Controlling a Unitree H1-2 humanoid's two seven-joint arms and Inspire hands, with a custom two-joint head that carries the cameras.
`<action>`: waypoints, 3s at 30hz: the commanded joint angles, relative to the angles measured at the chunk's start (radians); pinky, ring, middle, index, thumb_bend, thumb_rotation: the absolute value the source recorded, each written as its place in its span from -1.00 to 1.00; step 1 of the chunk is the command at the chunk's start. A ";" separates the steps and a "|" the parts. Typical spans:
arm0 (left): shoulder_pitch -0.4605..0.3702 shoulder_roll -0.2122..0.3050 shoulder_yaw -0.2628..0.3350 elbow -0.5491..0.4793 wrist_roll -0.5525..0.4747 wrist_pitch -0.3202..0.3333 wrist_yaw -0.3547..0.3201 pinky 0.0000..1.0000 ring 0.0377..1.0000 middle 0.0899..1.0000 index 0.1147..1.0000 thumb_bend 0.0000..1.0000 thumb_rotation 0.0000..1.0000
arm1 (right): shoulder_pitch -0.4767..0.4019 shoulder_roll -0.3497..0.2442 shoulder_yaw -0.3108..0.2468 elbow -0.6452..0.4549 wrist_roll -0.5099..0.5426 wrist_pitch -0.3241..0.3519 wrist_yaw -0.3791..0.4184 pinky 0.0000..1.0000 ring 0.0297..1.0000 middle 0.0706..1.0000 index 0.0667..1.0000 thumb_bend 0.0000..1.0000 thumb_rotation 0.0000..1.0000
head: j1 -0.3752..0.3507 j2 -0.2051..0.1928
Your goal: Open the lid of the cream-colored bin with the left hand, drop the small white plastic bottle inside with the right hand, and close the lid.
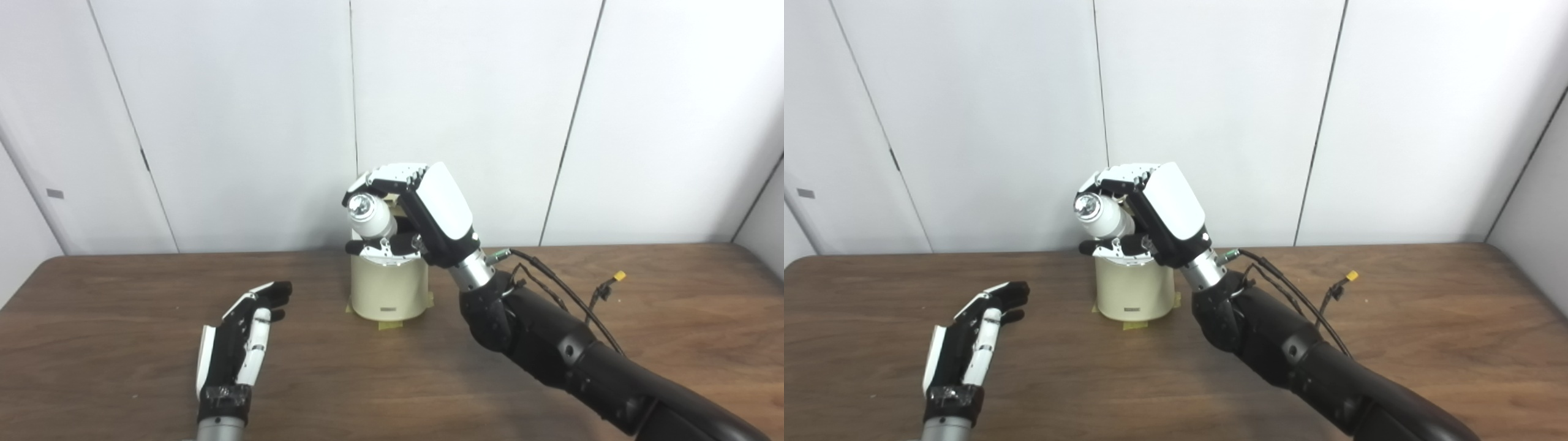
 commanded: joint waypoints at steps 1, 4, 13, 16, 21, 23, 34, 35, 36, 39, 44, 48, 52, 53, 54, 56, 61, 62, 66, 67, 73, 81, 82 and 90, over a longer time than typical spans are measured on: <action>-0.018 -0.001 -0.004 -0.042 0.004 -0.017 0.002 0.51 0.54 0.46 0.37 -0.70 0.55 | -0.036 -0.014 -0.006 -0.018 0.000 -0.021 -0.033 -0.27 -0.18 -0.08 -0.09 0.04 -1.00 | 0.001 0.002; -0.019 -0.002 -0.005 -0.044 0.001 -0.012 0.001 0.52 0.54 0.46 0.37 -0.68 0.55 | -0.030 -0.015 -0.001 -0.019 -0.006 -0.021 -0.041 -0.27 -0.19 -0.08 -0.08 0.04 -1.00 | 0.002 0.001; -0.020 0.003 -0.008 -0.037 0.008 -0.019 0.001 0.50 0.54 0.46 0.37 -0.71 0.61 | -0.023 -0.018 0.001 -0.014 -0.043 -0.021 -0.053 -0.28 -0.18 -0.08 -0.10 0.04 -1.00 | 0.002 -0.002; -0.020 0.003 -0.008 -0.036 0.009 -0.021 0.002 0.49 0.53 0.45 0.36 -0.72 0.60 | -0.024 -0.021 0.004 -0.015 -0.056 -0.021 -0.054 -0.28 -0.19 -0.08 -0.10 0.04 -1.00 | 0.003 -0.003; -0.019 0.001 -0.009 -0.036 0.010 -0.023 0.003 0.47 0.52 0.45 0.36 -0.72 0.59 | -0.025 -0.026 0.012 -0.011 -0.075 -0.021 -0.062 -0.29 -0.19 -0.07 -0.10 0.04 -1.00 | 0.005 -0.004; -0.019 0.001 -0.010 -0.035 0.013 -0.025 0.005 0.46 0.52 0.44 0.36 -0.72 0.58 | -0.024 -0.024 0.012 -0.006 -0.072 -0.021 -0.062 -0.29 -0.20 -0.08 -0.10 0.04 -1.00 | 0.005 -0.004; -0.017 -0.002 -0.012 -0.042 0.009 -0.017 0.003 0.49 0.54 0.45 0.36 -0.72 0.54 | -0.030 -0.018 0.016 0.027 -0.067 -0.021 -0.073 -0.29 -0.19 -0.08 -0.09 0.04 -1.00 | 0.011 -0.003; -0.017 -0.003 -0.012 -0.042 0.010 -0.017 0.003 0.48 0.53 0.45 0.36 -0.73 0.54 | -0.033 -0.018 0.016 0.030 -0.068 -0.021 -0.073 -0.29 -0.19 -0.08 -0.09 0.04 -1.00 | 0.012 -0.004; -0.017 -0.002 -0.013 -0.042 0.011 -0.018 0.003 0.48 0.53 0.45 0.36 -0.73 0.53 | -0.036 -0.017 0.017 0.034 -0.071 -0.021 -0.074 -0.29 -0.19 -0.08 -0.09 0.04 -1.00 | 0.012 -0.004; -0.017 0.000 -0.015 -0.038 0.014 -0.025 0.003 0.47 0.53 0.45 0.36 -0.72 0.53 | -0.043 -0.016 0.020 0.042 -0.072 -0.021 -0.075 -0.29 -0.19 -0.08 -0.10 0.04 -1.00 | 0.016 -0.006; -0.016 -0.003 -0.018 -0.040 0.023 -0.025 0.009 0.47 0.52 0.44 0.35 -0.72 0.53 | -0.063 -0.013 0.040 0.070 -0.064 -0.021 -0.091 -0.31 -0.19 -0.08 -0.10 0.04 -1.00 | 0.023 -0.006; -0.015 -0.007 -0.021 -0.045 0.030 -0.019 0.012 0.46 0.52 0.44 0.35 -0.73 0.53 | -0.075 -0.009 0.056 0.090 -0.062 -0.021 -0.106 -0.32 -0.20 -0.08 -0.09 0.04 -1.00 | 0.027 -0.006; -0.014 -0.010 -0.023 -0.046 0.033 -0.020 0.014 0.46 0.53 0.45 0.36 -0.74 0.52 | -0.087 -0.004 0.074 0.108 -0.058 -0.021 -0.119 -0.32 -0.20 -0.08 -0.09 0.03 -1.00 | 0.031 -0.006; -0.014 -0.010 -0.023 -0.045 0.035 -0.022 0.015 0.46 0.53 0.45 0.36 -0.73 0.52 | -0.088 -0.002 0.076 0.112 -0.058 -0.021 -0.121 -0.32 -0.21 -0.08 -0.09 0.03 -1.00 | 0.031 -0.006; -0.014 -0.011 -0.023 -0.045 0.035 -0.021 0.016 0.45 0.52 0.44 0.35 -0.74 0.51 | -0.092 0.000 0.080 0.117 -0.057 -0.021 -0.127 -0.32 -0.21 -0.08 -0.09 0.03 -1.00 | 0.032 -0.007; -0.014 -0.014 -0.024 -0.046 0.037 -0.017 0.017 0.46 0.52 0.44 0.35 -0.73 0.50 | -0.101 0.002 0.094 0.129 -0.054 -0.021 -0.141 -0.33 -0.21 -0.07 -0.09 0.03 -1.00 | 0.034 -0.008; -0.013 -0.016 -0.026 -0.045 0.044 -0.024 0.018 0.45 0.51 0.44 0.36 -0.73 0.50 | -0.116 0.001 0.112 0.140 -0.033 -0.021 -0.140 -0.32 -0.21 -0.08 -0.09 0.03 -1.00 | 0.038 -0.008; -0.013 -0.019 -0.025 -0.046 0.039 -0.024 0.018 0.44 0.51 0.44 0.36 -0.73 0.50 | -0.117 0.001 0.111 0.141 -0.031 -0.021 -0.136 -0.32 -0.21 -0.08 -0.08 0.03 -1.00 | 0.039 -0.009; -0.010 -0.022 -0.028 -0.053 0.047 -0.017 0.019 0.45 0.52 0.44 0.36 -0.72 0.47 | -0.127 -0.001 0.122 0.150 -0.020 -0.021 -0.132 -0.32 -0.20 -0.08 -0.08 0.03 -1.00 | 0.044 -0.009; -0.010 -0.023 -0.028 -0.054 0.044 -0.016 0.019 0.44 0.52 0.44 0.36 -0.73 0.47 | -0.130 0.000 0.124 0.153 -0.017 -0.021 -0.132 -0.32 -0.20 -0.08 -0.08 0.03 -1.00 | 0.044 -0.009; -0.007 -0.026 -0.028 -0.060 0.047 -0.020 0.021 0.42 0.51 0.44 0.36 -0.74 0.47 | -0.143 0.005 0.125 0.170 -0.008 -0.021 -0.128 -0.31 -0.20 -0.09 -0.08 0.03 -1.00 | 0.049 -0.008; -0.005 -0.029 -0.027 -0.062 0.049 -0.018 0.023 0.45 0.51 0.44 0.35 -0.74 0.45 | -0.159 0.005 0.135 0.189 0.009 -0.021 -0.118 -0.31 -0.20 -0.09 -0.08 0.03 -1.00 | 0.050 -0.008; -0.004 -0.030 -0.028 -0.064 0.049 -0.016 0.024 0.44 0.51 0.43 0.34 -0.74 0.45 | -0.161 0.006 0.137 0.195 0.010 -0.021 -0.122 -0.31 -0.20 -0.09 -0.08 0.03 -1.00 | 0.053 -0.006; 0.001 -0.028 -0.031 -0.066 0.054 -0.023 0.021 0.44 0.51 0.43 0.35 -0.75 0.45 | -0.165 0.012 0.146 0.235 0.025 -0.021 -0.124 -0.31 -0.20 -0.08 -0.08 0.03 -1.00 | 0.059 -0.007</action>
